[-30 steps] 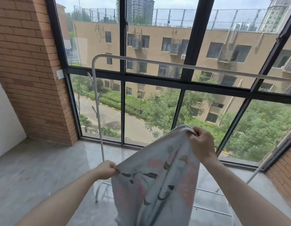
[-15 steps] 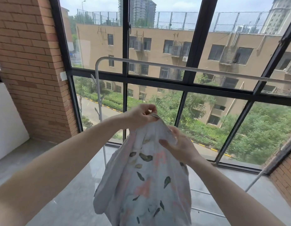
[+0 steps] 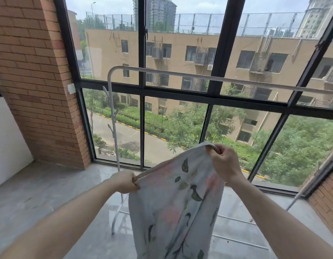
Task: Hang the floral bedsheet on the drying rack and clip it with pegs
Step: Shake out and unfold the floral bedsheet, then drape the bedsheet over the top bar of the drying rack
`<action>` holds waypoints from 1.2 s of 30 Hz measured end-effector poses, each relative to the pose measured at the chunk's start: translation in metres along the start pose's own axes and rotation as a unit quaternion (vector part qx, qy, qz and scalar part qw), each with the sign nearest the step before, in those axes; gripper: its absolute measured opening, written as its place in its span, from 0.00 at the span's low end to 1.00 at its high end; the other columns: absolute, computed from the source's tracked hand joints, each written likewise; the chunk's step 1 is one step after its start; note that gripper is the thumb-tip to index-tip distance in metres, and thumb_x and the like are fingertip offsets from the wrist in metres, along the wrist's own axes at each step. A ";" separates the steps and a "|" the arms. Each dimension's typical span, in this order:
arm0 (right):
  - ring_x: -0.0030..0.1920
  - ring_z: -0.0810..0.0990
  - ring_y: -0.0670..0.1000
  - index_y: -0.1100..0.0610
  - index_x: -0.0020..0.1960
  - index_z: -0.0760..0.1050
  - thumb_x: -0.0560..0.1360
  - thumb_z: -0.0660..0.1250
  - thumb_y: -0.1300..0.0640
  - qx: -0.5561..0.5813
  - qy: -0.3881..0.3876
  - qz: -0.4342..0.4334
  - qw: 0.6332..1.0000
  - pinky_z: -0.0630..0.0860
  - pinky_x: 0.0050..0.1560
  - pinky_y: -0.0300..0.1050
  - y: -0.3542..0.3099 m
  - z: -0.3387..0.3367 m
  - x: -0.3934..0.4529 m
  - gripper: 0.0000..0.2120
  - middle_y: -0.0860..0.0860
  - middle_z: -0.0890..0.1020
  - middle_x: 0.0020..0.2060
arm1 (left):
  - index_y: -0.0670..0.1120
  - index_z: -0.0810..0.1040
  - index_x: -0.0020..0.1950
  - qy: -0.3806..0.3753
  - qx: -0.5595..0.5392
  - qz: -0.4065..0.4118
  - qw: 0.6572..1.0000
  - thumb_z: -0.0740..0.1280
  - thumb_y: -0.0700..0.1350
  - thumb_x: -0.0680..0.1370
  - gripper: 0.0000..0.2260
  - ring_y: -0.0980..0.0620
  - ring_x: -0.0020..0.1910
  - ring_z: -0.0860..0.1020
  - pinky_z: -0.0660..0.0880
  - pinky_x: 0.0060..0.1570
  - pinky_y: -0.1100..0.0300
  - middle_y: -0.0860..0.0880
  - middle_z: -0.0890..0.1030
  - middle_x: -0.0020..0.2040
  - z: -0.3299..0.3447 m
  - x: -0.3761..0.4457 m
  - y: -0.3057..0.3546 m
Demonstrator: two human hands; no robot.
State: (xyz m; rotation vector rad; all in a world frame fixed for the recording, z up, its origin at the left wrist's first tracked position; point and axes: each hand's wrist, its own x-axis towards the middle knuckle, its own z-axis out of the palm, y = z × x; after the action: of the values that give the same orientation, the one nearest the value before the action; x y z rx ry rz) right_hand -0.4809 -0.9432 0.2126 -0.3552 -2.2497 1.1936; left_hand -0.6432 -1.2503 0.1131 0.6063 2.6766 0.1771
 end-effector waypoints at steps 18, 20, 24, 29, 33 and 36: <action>0.24 0.63 0.50 0.54 0.30 0.69 0.82 0.68 0.51 -0.060 0.025 0.058 0.996 0.60 0.31 0.44 0.036 -0.057 -0.006 0.23 0.45 0.67 0.21 | 0.57 0.81 0.56 0.269 0.012 -0.021 0.963 0.62 0.53 0.83 0.09 0.44 0.55 0.80 0.76 0.49 0.52 0.49 0.82 0.61 -0.131 -0.004 -0.023; 0.25 0.64 0.50 0.54 0.30 0.72 0.82 0.68 0.53 -0.073 0.019 0.045 0.996 0.60 0.31 0.44 0.035 -0.056 -0.007 0.21 0.44 0.68 0.20 | 0.57 0.83 0.56 0.273 -0.012 -0.046 0.961 0.62 0.52 0.83 0.10 0.45 0.54 0.79 0.75 0.49 0.53 0.49 0.82 0.61 -0.125 -0.001 -0.026; 0.23 0.67 0.48 0.57 0.39 0.81 0.82 0.65 0.57 -0.113 0.000 0.025 0.993 0.61 0.26 0.42 0.033 -0.054 -0.002 0.14 0.55 0.77 0.25 | 0.52 0.81 0.63 0.308 -0.103 -0.058 0.944 0.61 0.48 0.84 0.12 0.48 0.50 0.78 0.73 0.43 0.58 0.48 0.82 0.65 -0.127 0.005 -0.019; 0.29 0.76 0.50 0.52 0.39 0.79 0.82 0.64 0.57 -0.199 -0.004 0.046 0.979 0.65 0.29 0.44 0.031 -0.062 0.015 0.13 0.47 0.79 0.29 | 0.50 0.81 0.64 0.352 -0.262 -0.059 0.897 0.63 0.50 0.84 0.11 0.50 0.36 0.85 0.80 0.33 0.57 0.49 0.84 0.60 -0.160 0.010 0.001; 0.32 0.80 0.56 0.53 0.42 0.81 0.84 0.63 0.54 -0.153 0.011 0.037 0.987 0.69 0.31 0.48 0.020 -0.070 0.039 0.14 0.51 0.83 0.31 | 0.52 0.80 0.50 0.386 -0.429 -0.023 0.816 0.63 0.45 0.85 0.08 0.52 0.29 0.85 0.80 0.28 0.63 0.48 0.86 0.46 -0.203 0.006 0.028; 0.31 0.80 0.58 0.54 0.42 0.81 0.84 0.63 0.51 -0.102 0.042 -0.014 0.994 0.73 0.30 0.49 -0.008 -0.078 0.067 0.16 0.54 0.82 0.31 | 0.49 0.82 0.45 0.422 -0.524 -0.001 0.740 0.64 0.44 0.81 0.08 0.46 0.41 0.85 0.83 0.42 0.57 0.47 0.85 0.41 -0.245 0.006 0.044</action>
State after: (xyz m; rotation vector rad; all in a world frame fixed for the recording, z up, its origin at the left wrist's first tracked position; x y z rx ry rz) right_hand -0.4889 -0.8635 0.2781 -0.4438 -2.3003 0.9184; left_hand -0.7287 -1.2174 0.3441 0.1058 2.6207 2.2159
